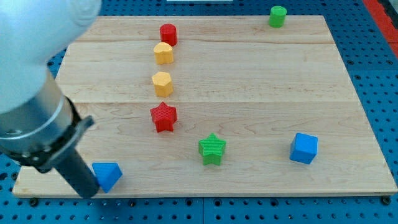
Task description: Move your arm towards the green circle
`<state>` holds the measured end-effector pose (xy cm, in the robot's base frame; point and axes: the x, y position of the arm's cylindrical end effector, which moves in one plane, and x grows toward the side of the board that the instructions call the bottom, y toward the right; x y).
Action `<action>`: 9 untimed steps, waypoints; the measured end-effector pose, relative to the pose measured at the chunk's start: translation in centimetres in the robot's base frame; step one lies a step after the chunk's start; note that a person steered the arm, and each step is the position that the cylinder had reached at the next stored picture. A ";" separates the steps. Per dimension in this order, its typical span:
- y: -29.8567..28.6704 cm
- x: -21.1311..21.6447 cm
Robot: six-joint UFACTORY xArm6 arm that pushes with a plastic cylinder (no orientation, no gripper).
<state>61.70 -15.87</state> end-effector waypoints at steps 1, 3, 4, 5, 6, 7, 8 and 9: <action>3.4 0.0; 2.9 -1.8; 0.9 -3.0; -3.1 -3.9; -2.4 -12.2; -1.9 -23.4; -0.9 -34.6; 5.3 -40.7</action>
<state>21.02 -10.53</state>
